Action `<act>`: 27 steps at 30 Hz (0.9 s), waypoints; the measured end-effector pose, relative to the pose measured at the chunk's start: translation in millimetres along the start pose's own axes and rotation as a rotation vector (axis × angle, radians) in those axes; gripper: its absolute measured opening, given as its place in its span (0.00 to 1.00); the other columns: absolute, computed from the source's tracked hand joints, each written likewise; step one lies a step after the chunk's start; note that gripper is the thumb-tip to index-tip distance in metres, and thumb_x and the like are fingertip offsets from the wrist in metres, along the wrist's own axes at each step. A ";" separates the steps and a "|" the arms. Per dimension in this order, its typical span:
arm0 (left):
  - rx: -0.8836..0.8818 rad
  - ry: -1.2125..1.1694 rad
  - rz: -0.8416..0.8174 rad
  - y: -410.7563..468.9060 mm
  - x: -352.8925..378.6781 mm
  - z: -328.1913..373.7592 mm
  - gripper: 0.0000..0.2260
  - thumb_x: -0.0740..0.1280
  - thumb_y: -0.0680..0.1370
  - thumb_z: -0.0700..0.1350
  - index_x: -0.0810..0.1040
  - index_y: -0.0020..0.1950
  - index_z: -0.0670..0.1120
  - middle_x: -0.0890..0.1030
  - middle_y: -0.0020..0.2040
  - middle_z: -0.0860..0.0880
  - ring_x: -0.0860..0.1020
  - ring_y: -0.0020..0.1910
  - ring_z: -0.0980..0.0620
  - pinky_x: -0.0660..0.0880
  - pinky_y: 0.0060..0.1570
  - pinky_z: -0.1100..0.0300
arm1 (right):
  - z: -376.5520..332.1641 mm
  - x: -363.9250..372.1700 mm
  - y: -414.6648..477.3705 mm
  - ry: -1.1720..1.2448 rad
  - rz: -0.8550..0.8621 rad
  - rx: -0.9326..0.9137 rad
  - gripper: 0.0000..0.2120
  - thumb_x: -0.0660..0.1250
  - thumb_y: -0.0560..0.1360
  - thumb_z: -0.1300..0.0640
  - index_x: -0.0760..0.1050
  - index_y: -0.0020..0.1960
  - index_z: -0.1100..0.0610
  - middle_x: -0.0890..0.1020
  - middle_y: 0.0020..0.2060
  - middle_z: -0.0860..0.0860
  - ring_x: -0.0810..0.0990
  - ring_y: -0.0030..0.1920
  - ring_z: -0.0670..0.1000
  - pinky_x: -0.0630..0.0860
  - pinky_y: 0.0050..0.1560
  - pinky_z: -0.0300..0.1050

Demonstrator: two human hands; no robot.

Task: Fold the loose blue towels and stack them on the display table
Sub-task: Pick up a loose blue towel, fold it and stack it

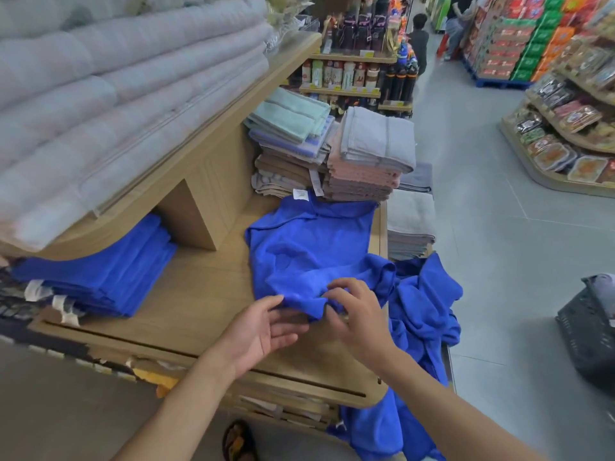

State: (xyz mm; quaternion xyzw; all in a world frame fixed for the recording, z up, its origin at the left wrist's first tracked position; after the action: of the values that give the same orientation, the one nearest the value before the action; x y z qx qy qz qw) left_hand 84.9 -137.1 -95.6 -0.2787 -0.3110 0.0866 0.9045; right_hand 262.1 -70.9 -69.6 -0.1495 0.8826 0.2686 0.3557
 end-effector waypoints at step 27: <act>0.769 1.615 0.267 248.3 32.1 171.2 0.09 0.71 0.77 0.49 0.82 0.55 0.49 0.81 0.58 0.44 0.77 0.59 0.39 0.73 0.59 0.49 | 12.5 82.3 8.3 0.191 0.057 0.402 0.12 0.53 0.85 0.43 0.64 0.43 0.41 0.73 0.41 0.37 0.74 0.45 0.40 0.67 0.47 0.32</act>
State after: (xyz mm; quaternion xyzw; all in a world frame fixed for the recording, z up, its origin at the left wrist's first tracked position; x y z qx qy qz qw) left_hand 9.9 156.6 -106.2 0.0332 0.5039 0.0670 0.8605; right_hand 207.4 -62.9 -132.3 -0.0755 0.9520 0.0817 0.2852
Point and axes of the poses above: each hand's wrist, its own y-axis towards the middle knuckle, its own x-axis out of the palm, z = x × y, the point moved 5 cm from there along y, towards the middle knuckle
